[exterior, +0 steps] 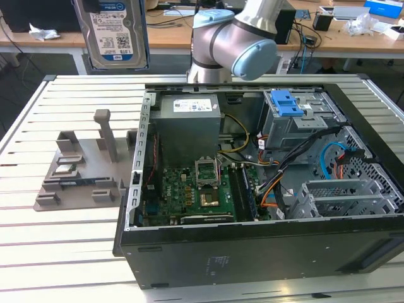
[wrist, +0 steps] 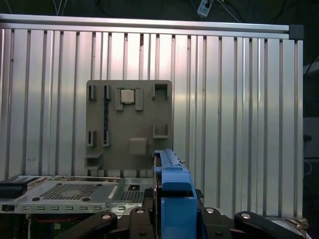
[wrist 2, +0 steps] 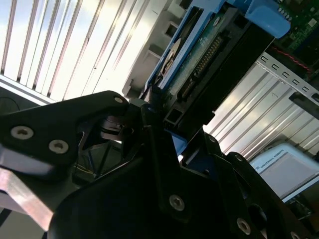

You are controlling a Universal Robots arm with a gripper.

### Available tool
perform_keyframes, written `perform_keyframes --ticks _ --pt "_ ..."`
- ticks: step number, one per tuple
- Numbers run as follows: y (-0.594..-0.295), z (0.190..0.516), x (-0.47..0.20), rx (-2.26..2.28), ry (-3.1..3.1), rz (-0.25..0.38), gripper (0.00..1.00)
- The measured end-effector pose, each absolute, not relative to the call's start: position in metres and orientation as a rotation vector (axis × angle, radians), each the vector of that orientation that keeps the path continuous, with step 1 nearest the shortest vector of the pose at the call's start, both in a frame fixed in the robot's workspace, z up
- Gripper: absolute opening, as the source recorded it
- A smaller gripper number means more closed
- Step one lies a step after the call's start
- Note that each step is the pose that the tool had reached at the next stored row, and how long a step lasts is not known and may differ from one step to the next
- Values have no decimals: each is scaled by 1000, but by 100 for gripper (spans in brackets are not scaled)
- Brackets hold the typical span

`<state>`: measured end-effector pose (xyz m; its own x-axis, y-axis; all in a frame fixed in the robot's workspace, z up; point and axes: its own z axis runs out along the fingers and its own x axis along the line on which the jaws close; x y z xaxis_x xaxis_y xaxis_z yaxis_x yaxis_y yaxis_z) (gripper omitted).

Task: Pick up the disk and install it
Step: 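Pick up the disk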

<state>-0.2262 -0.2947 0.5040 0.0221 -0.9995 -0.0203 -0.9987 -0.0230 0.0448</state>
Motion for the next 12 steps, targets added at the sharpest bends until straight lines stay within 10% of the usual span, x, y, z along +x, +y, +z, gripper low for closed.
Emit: perform_keyframes --ticks 12 --pt "-294 504 -187 2233 -2183 -72 37"
